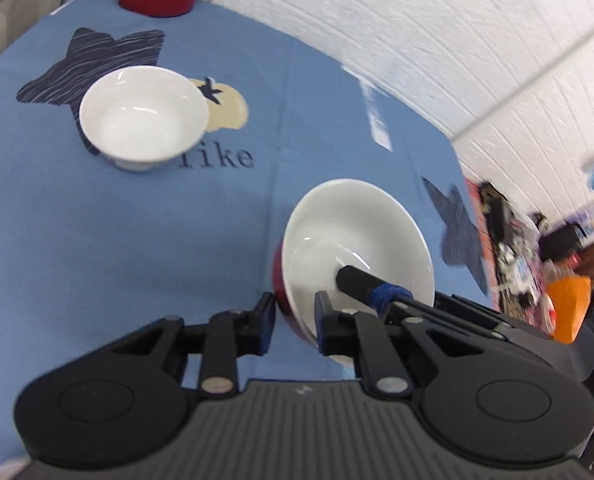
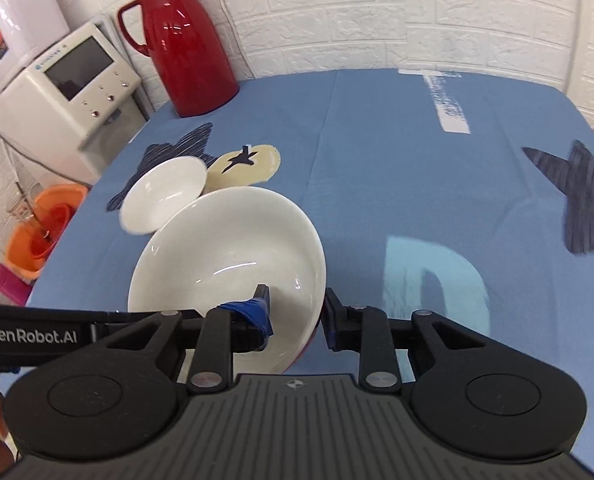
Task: Organize plates and bowls
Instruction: 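Carry the red bowl with both grippers and lower it into the steel bowl, then open both grippers and lift them off the red bowl, then move both grippers to the small floral white bowl and close on its rim, then carry the floral bowl with both grippers into the red bowl and release, then close both grippers on the steel bowl rim holding the nested bowls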
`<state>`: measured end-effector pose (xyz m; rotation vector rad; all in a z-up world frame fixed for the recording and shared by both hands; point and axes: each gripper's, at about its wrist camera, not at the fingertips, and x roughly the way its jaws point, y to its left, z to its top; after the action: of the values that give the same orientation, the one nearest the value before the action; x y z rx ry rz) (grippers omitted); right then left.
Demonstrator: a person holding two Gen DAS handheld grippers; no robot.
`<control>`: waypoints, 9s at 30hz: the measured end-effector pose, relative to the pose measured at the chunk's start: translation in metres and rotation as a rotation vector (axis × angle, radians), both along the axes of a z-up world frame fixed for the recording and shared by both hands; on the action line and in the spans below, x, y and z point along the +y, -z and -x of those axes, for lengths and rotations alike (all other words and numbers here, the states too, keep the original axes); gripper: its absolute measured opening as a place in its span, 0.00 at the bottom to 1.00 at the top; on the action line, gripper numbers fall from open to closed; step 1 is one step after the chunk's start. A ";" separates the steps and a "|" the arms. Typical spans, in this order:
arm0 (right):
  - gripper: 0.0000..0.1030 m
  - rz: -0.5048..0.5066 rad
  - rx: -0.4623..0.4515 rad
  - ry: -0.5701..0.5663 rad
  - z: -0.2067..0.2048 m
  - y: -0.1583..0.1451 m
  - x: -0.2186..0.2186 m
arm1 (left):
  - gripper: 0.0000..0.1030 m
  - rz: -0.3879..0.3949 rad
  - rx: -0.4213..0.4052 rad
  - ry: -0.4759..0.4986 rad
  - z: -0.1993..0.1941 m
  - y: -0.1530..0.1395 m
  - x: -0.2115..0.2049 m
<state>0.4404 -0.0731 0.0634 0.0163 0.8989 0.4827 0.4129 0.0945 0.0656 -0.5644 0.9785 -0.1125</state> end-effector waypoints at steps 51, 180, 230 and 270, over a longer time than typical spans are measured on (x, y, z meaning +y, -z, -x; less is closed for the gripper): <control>0.20 0.009 0.050 0.200 0.189 0.048 -0.098 | 0.52 -0.201 -0.051 0.308 0.183 0.036 -0.109; 0.14 -0.021 0.064 0.149 0.203 0.033 -0.100 | 0.09 -0.321 -0.077 0.403 0.177 0.030 -0.127; 0.21 -0.292 -0.058 0.498 0.289 0.050 -0.118 | 0.79 -0.176 -0.263 0.270 0.260 0.017 -0.089; 0.25 -0.448 0.105 0.588 0.270 0.062 -0.169 | 0.82 -0.290 -0.002 0.517 0.131 0.046 -0.050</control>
<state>0.1708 -0.2418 0.0014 0.7011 0.8260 0.1224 0.2824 0.0447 0.0193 -0.0359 1.0984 -0.4233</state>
